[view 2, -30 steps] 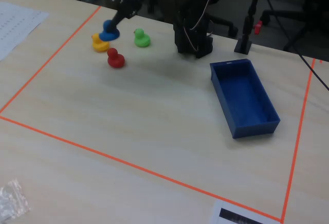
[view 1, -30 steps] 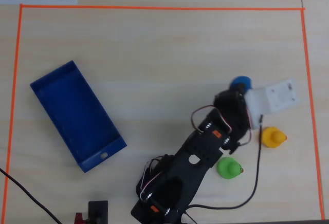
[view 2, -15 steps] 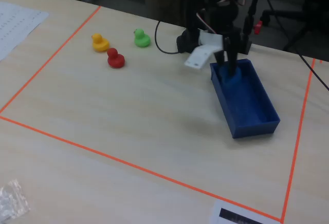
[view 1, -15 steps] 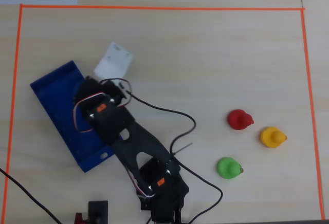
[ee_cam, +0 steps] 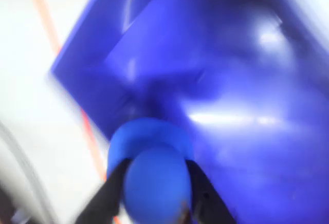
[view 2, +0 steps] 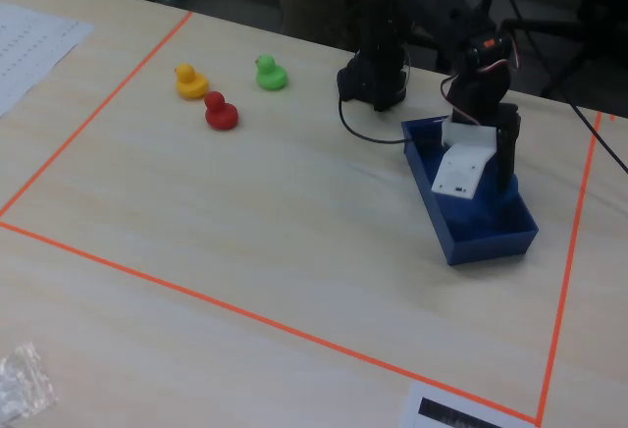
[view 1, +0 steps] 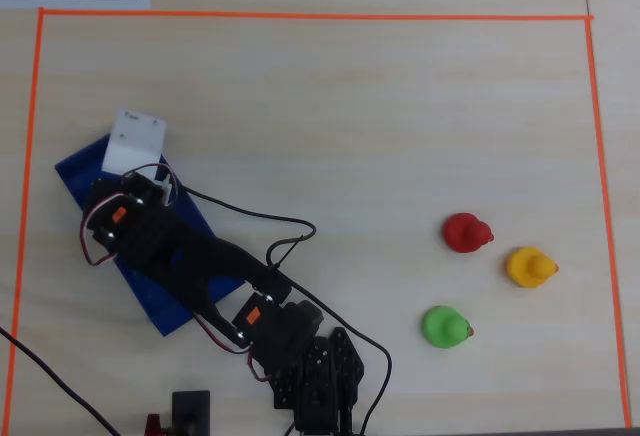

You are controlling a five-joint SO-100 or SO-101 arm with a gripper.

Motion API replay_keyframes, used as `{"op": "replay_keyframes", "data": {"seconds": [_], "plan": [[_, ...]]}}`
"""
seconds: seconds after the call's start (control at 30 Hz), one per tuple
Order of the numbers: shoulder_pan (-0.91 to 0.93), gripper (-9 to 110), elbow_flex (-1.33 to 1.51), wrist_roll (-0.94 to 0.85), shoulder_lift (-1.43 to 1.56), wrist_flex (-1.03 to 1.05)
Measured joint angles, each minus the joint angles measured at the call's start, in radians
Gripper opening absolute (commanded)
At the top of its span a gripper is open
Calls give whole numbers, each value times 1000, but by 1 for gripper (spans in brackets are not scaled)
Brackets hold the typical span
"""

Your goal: Grasp blue duck and put it into box.

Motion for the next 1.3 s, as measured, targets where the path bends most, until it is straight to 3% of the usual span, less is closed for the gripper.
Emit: {"op": "replay_keyframes", "data": {"seconds": [0.13, 0.27, 0.37, 0.6, 0.87, 1.03, 1.3], "plan": [[100, 35, 9, -72, 2, -17], [221, 7, 106, -129, 107, -17], [301, 0, 258, -170, 319, -51], [552, 0, 716, -360, 1002, -49], [715, 0, 1230, -588, 1658, 25], [759, 0, 1445, -669, 1795, 106], [785, 1, 1451, -756, 1819, 342]]}}
